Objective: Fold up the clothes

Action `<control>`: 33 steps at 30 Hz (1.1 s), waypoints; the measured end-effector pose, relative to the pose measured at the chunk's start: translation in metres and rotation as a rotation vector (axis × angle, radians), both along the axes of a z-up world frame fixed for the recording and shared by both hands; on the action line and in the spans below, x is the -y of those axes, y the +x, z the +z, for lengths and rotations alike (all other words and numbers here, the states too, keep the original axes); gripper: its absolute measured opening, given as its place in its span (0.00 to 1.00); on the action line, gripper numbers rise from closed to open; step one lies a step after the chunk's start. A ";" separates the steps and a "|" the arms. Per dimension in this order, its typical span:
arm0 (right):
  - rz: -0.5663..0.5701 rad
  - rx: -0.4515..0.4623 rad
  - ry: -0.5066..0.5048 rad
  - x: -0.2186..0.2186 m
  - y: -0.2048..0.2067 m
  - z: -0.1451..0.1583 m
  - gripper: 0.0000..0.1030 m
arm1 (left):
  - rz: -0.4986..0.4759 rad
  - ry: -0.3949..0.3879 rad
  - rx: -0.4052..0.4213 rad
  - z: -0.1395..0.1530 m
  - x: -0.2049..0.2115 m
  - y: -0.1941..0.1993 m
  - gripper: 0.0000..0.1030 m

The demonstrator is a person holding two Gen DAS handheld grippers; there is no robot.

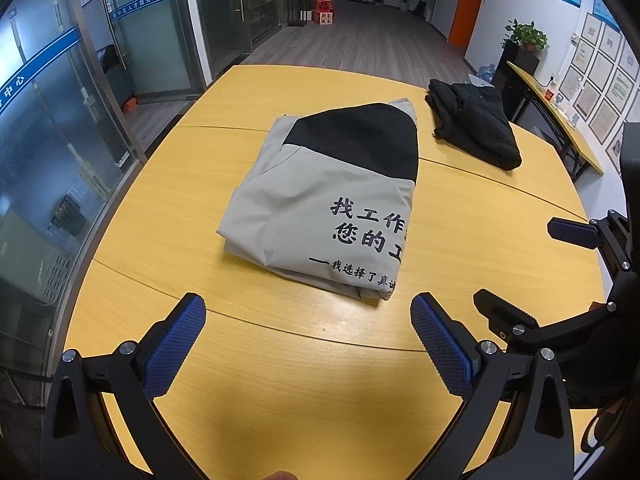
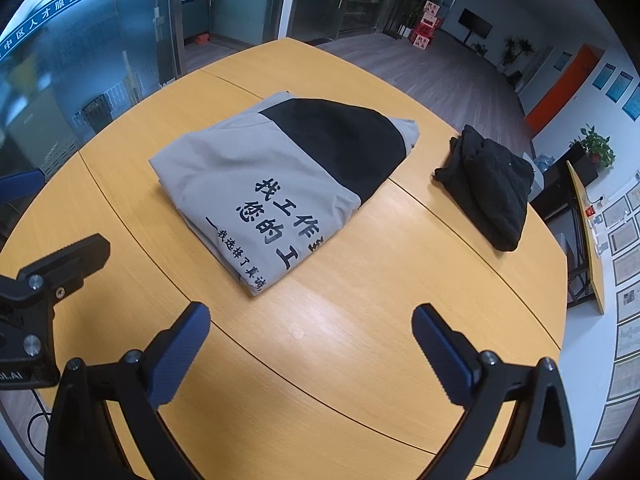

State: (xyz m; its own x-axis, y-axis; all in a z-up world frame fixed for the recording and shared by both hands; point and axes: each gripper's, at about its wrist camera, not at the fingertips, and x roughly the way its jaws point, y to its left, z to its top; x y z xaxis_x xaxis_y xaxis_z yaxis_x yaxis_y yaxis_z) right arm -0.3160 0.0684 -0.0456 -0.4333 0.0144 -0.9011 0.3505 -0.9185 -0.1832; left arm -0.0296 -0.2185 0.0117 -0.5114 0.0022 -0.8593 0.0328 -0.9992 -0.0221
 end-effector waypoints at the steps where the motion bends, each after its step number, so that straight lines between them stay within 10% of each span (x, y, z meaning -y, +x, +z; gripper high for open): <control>1: -0.001 -0.001 0.000 -0.001 0.000 0.000 1.00 | 0.002 -0.005 -0.003 0.000 0.000 0.000 1.00; 33: -0.004 -0.004 0.011 0.001 0.005 0.006 1.00 | 0.005 -0.035 0.002 0.001 0.005 0.005 1.00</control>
State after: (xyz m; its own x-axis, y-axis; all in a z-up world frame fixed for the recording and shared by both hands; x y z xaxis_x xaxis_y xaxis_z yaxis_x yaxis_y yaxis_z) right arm -0.3107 0.0672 -0.0401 -0.4371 0.0256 -0.8990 0.3461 -0.9178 -0.1945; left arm -0.0244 -0.2232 0.0132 -0.5095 -0.0305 -0.8599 0.0379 -0.9992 0.0130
